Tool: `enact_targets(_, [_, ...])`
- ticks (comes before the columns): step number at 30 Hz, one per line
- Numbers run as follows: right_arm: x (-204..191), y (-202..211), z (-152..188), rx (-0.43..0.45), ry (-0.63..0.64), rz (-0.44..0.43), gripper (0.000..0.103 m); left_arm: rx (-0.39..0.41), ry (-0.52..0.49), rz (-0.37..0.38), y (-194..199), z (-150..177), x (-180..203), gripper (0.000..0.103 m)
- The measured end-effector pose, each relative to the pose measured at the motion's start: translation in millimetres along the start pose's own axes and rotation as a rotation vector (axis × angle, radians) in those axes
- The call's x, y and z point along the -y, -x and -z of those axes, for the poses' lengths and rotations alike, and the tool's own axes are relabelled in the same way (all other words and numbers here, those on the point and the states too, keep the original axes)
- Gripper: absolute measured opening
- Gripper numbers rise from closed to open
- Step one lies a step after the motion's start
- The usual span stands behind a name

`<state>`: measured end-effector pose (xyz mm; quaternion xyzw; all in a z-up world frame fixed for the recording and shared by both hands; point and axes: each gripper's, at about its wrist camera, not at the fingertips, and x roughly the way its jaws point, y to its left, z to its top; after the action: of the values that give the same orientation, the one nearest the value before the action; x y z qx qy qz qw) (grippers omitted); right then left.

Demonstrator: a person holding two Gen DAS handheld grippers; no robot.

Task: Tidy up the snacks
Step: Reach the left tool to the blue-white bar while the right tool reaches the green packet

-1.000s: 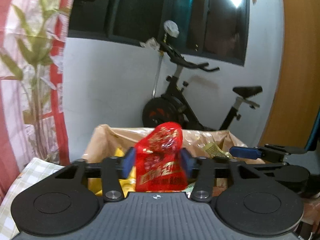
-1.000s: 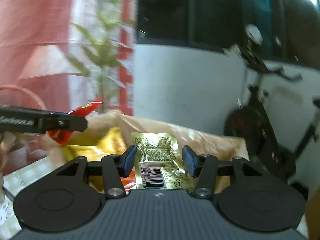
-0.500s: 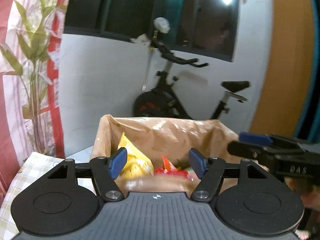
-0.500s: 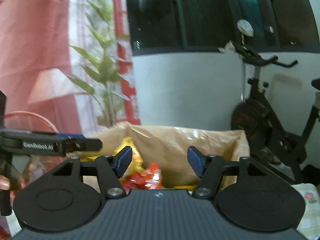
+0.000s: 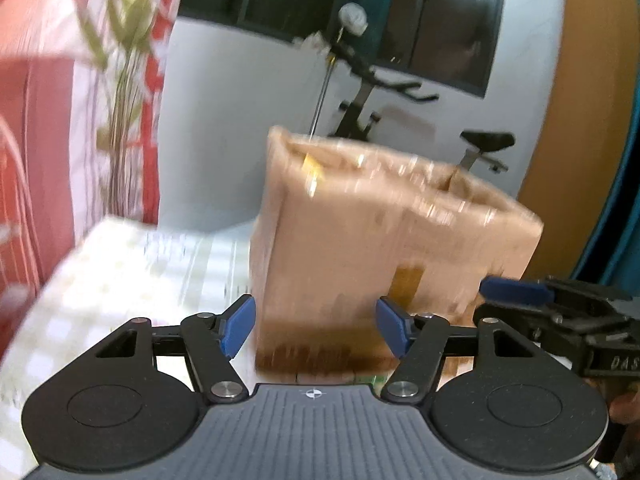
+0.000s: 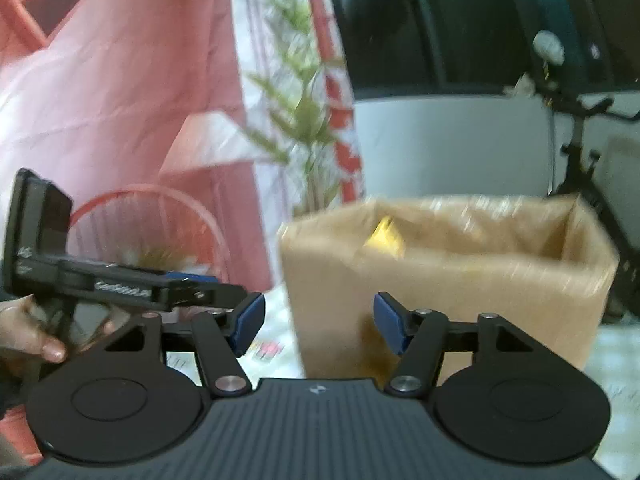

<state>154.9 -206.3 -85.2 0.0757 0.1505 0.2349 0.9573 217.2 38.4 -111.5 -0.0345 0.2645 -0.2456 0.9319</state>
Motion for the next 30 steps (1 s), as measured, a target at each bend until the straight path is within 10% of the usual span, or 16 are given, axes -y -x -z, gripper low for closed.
enact_targets(16, [27.5,-74.2,82.5,-0.352,-0.174,0.109,0.041,-0.146,0.084,-0.058,-46.2,54.8,-24.4,0.060])
enact_targets(30, [23.3,-99.2,98.2,-0.359,-0.046,0.244,0.045,-0.183,0.116,-0.045,-57.2,66.5,-17.7,0.060])
